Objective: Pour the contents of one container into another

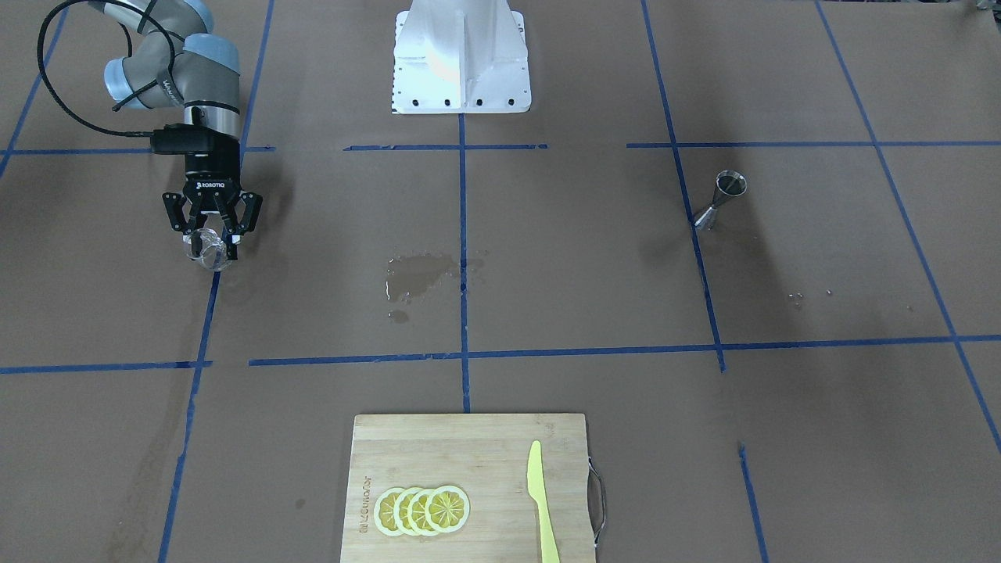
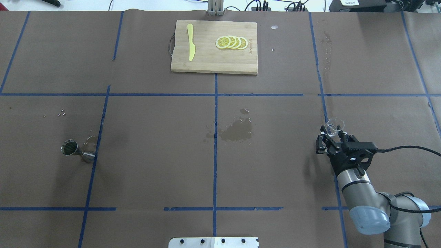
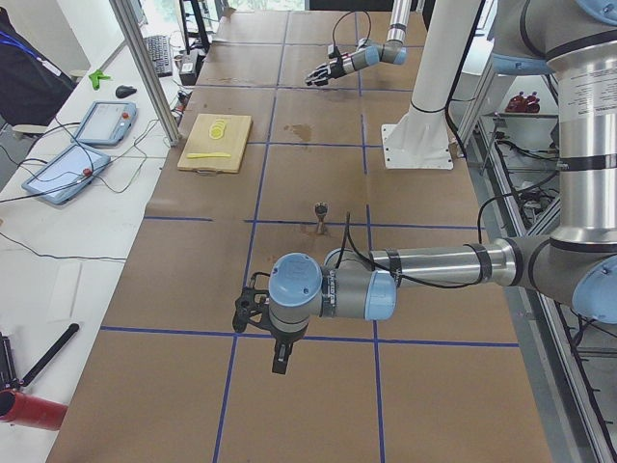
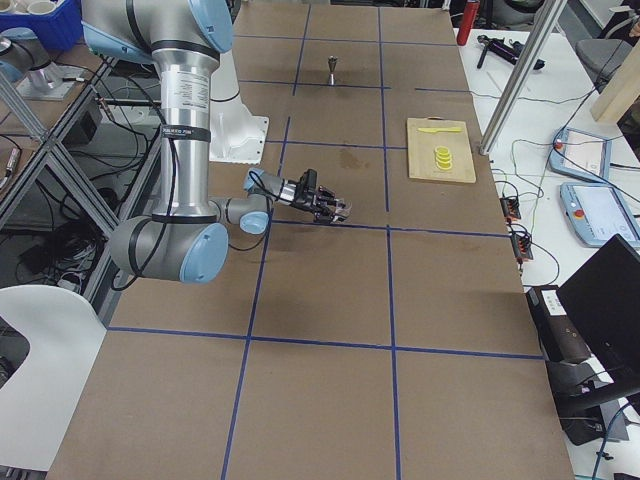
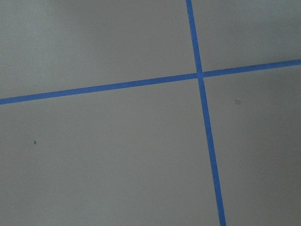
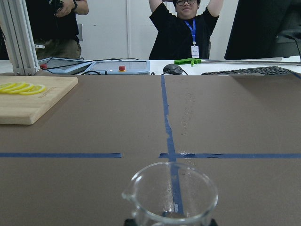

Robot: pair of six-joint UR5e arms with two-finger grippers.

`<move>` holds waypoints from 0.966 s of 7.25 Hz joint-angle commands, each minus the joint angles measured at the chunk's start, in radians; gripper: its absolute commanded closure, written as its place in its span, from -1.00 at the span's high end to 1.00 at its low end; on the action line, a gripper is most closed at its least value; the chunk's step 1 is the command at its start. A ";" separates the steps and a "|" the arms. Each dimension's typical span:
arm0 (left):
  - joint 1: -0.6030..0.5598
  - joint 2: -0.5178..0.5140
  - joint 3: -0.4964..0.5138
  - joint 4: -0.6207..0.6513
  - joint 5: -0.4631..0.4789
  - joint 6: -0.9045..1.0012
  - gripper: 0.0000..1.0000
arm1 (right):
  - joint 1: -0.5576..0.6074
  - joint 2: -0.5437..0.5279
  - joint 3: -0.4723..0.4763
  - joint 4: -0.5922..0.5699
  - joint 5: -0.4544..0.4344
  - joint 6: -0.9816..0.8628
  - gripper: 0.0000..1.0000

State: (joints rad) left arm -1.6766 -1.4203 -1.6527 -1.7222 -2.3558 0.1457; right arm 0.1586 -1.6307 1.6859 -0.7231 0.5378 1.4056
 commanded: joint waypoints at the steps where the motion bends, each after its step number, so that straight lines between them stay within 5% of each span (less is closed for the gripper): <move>1: 0.001 0.000 -0.001 0.000 0.000 0.000 1.00 | -0.019 0.000 -0.022 0.001 -0.027 0.032 -0.88; 7: 0.002 0.000 0.001 0.000 0.000 0.000 1.00 | -0.045 -0.009 -0.061 0.001 -0.067 0.046 -0.41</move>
State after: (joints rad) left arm -1.6755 -1.4205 -1.6521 -1.7227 -2.3562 0.1458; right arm 0.1141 -1.6399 1.6326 -0.7225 0.4714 1.4510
